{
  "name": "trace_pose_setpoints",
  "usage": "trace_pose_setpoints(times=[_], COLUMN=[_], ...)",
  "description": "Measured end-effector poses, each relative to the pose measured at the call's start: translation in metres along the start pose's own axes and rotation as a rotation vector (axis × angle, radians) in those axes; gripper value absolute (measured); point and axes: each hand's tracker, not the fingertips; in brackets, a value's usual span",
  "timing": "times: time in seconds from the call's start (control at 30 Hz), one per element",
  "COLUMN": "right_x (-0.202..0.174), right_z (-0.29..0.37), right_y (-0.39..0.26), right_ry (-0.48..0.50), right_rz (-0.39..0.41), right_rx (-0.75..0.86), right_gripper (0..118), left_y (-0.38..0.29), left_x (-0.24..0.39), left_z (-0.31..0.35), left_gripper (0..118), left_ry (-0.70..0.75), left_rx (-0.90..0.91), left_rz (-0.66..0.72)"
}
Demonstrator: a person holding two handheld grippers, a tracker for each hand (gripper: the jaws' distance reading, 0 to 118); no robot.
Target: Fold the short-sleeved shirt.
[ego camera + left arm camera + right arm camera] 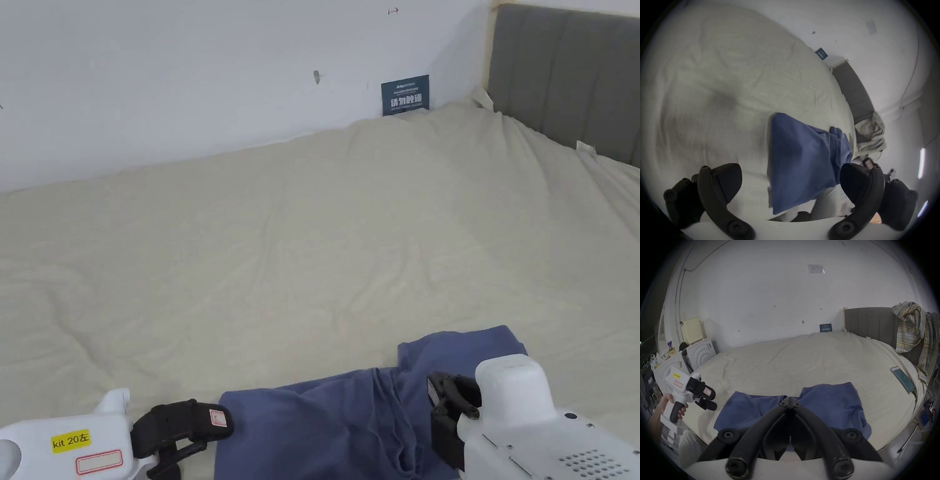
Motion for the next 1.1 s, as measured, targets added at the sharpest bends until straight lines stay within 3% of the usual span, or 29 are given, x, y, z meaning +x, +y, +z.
trace_pose_setpoints(times=[0.1, 0.27, 0.3, 0.33, 0.37, 0.4, 0.43, 0.47, 0.53, 0.63, 0.77, 1.1], right_x=[-0.007, -0.011, -0.011, -0.01, -0.009, -0.008, -0.007, -0.007, -0.006, -0.003, -0.002, -0.011], right_z=[-0.003, -0.008, -0.01, -0.012, -0.015, -0.016, -0.016, -0.016, -0.015, -0.018, -0.024, -0.023], right_y=[0.0, 0.001, 0.001, 0.0, 0.0, 0.0, 0.0, 0.0, 0.002, 0.006, 0.008, 0.002], right_ry=[0.001, -0.005, -0.004, -0.002, -0.005, -0.006, -0.007, -0.009, -0.013, -0.025, -0.034, -0.018], right_rz=[0.022, 0.057, 0.057, 0.051, 0.043, 0.039, 0.035, 0.033, 0.038, 0.051, 0.03, 0.041], right_rx=[-0.009, -0.02, -0.023, -0.026, -0.036, -0.044, -0.044, -0.043, -0.042, -0.038, -0.033, -0.042], right_gripper=[0, 0, 0, 0, 0, 0, 0, 0, 0, 0, 0, 0], left_y=[0.002, 0.018, 0.017, 0.017, 0.016, 0.017, 0.016, 0.017, 0.021, 0.027, 0.029, 0.038], left_x=[-0.014, -0.014, -0.011, -0.009, -0.006, -0.005, -0.005, -0.012, -0.018, -0.017, -0.019, -0.06], left_z=[-0.022, -0.056, -0.064, -0.072, -0.077, -0.081, -0.086, -0.085, -0.077, -0.061, -0.039, 0.063], left_gripper=[118, 114, 104, 85, 48, 21, 19, 19, 19, 19, 15, 13], left_ry=[-0.14, -0.317, -0.304, -0.295, -0.26, -0.174, -0.085, -0.103, -0.248, -0.104, -0.124, 0.077], left_rx=[-0.054, -0.107, -0.171, -0.193, -0.205, -0.218, -0.234, -0.232, -0.23, -0.208, -0.198, -0.113], left_rz=[0.091, 0.078, 0.089, 0.066, 0.027, -0.002, -0.018, -0.009, 0.09, -0.036, -0.009, -0.051])
